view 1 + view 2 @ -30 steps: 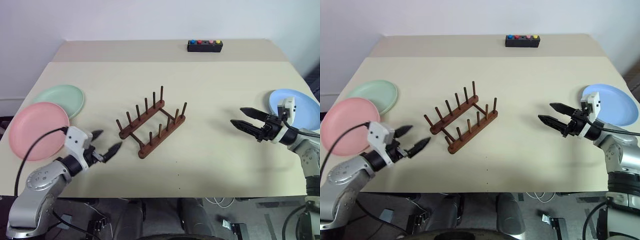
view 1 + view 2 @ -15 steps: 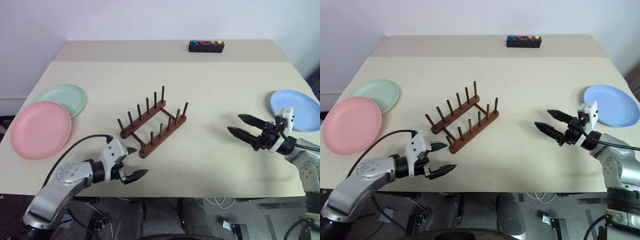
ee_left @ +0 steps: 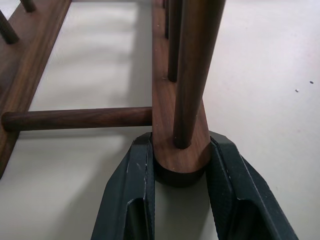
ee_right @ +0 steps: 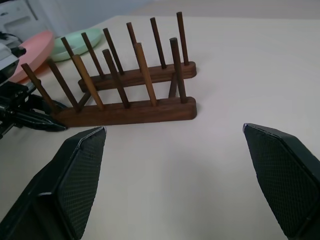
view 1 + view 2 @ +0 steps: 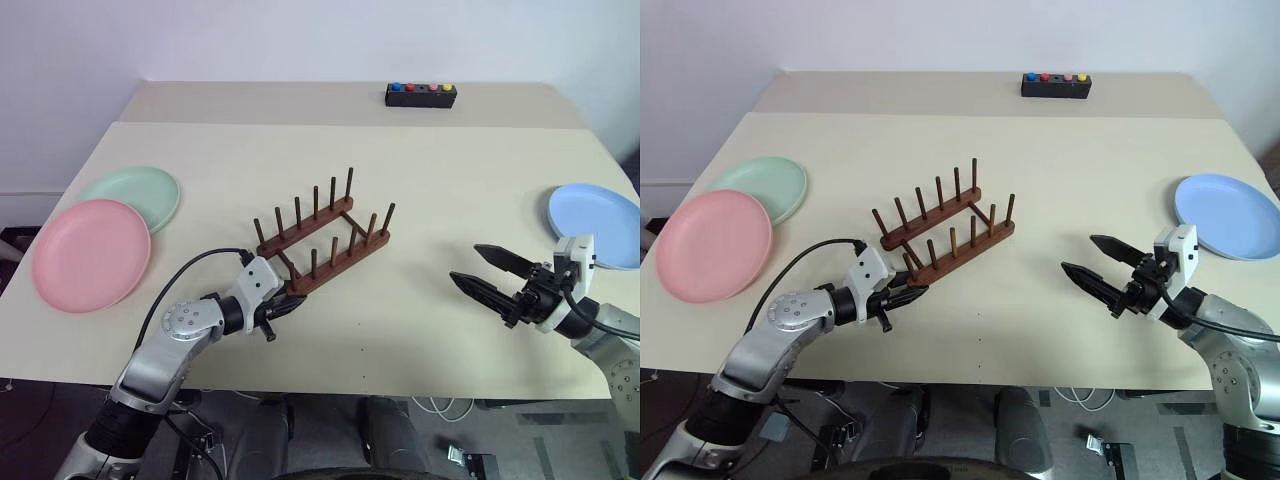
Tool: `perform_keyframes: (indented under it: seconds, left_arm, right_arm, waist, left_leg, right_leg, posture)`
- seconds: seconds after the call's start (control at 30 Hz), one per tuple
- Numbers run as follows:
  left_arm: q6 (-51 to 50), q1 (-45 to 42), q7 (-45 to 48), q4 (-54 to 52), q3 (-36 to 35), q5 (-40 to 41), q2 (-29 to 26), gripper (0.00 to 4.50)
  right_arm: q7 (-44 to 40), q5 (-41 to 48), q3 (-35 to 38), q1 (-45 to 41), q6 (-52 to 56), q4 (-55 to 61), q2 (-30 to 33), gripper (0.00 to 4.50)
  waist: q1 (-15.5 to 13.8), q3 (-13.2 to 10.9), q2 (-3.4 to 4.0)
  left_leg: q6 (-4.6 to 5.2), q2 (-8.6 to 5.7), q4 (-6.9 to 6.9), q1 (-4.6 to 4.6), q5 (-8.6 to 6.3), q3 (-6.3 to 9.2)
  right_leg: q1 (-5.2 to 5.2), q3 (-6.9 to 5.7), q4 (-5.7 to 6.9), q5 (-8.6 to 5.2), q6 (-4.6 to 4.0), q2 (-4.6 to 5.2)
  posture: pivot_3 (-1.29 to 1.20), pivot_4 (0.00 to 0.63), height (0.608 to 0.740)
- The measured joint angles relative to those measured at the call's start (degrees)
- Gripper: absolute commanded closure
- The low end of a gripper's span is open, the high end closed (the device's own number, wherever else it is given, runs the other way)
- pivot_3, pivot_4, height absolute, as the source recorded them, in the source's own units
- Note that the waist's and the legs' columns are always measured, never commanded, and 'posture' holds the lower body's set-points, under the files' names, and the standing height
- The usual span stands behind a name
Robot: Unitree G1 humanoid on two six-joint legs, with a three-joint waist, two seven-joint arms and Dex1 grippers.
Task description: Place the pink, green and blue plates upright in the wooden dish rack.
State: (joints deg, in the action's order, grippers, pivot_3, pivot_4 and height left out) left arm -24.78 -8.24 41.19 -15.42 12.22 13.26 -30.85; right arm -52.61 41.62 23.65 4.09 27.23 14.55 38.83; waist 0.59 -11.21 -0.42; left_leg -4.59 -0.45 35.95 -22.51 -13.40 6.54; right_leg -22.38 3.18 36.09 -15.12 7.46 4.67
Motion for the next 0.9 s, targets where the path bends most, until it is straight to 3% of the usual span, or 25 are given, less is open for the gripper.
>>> perform_keyframes:
  seconds: [0.33,0.63,0.9]
  left_arm:
    - [10.2,-13.8,12.4,16.6,5.4,-3.0,1.8,3.71]
    - [26.1,-34.1,26.3,47.5,10.0,-7.6,11.7,3.71]
    - [37.7,-45.1,29.4,68.9,9.0,-11.1,18.5,3.71]
  right_arm:
    - [2.3,-0.1,-0.3,1.0,-0.3,1.5,-0.8,0.00]
    - [3.6,-2.1,1.4,7.6,-2.8,1.9,-1.8,0.00]
    - [6.0,-1.9,5.9,14.1,-3.9,6.8,-3.6,0.00]
  waist:
    - [-0.3,0.0,-0.01]
    - [-0.3,0.0,-0.06]
    - [0.3,-0.1,-0.11]
  left_leg:
    - [0.00,-0.02,0.05,-0.07,0.00,0.02]
    - [0.04,-0.05,0.06,-0.30,-0.01,0.05]
    - [0.06,-0.07,0.08,-0.49,-0.03,0.08]
  right_leg:
    - [0.00,-0.02,-0.03,0.00,0.01,-0.01]
    - [-0.20,-0.07,-0.01,0.10,0.27,-0.02]
    - [-0.38,-0.07,0.03,0.10,0.34,-0.02]
  posture:
    - [0.00,0.150,0.734]
    - [0.00,0.150,0.734]
    - [0.00,0.150,0.734]
